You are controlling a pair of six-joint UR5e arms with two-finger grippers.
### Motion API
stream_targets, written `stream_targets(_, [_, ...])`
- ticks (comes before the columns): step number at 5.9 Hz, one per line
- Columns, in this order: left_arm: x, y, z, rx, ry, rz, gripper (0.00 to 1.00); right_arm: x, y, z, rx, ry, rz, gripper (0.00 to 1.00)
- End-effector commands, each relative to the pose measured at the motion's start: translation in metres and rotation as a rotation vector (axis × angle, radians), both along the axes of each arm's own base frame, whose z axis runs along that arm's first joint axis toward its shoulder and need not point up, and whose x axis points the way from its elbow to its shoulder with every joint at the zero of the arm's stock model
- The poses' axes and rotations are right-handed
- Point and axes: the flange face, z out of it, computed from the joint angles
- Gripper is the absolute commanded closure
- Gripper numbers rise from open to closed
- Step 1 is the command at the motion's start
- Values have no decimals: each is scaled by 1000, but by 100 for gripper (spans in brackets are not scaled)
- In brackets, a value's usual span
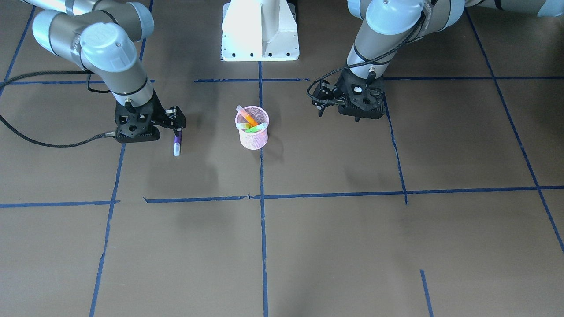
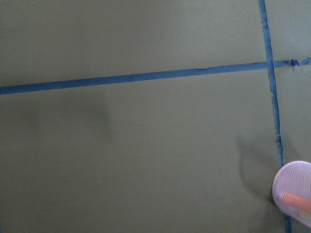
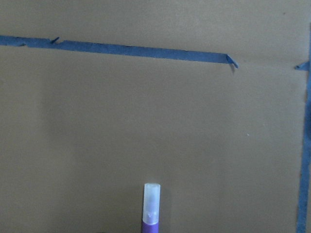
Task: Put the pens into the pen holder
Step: 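Lower the right gripper toward the purple marker, then close the right gripper on the purple marker's upper end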
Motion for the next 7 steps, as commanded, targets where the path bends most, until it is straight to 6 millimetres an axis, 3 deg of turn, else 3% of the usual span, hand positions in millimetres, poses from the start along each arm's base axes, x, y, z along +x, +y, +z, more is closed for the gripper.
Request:
stream_targets(1, [-6,5,-10,13,20,-2,0,-34,3,17,-57,-60,70,1])
stream_targets(7, [-4,6,-12,9,21,-8,0,-57,37,36,-103,-9,114,34])
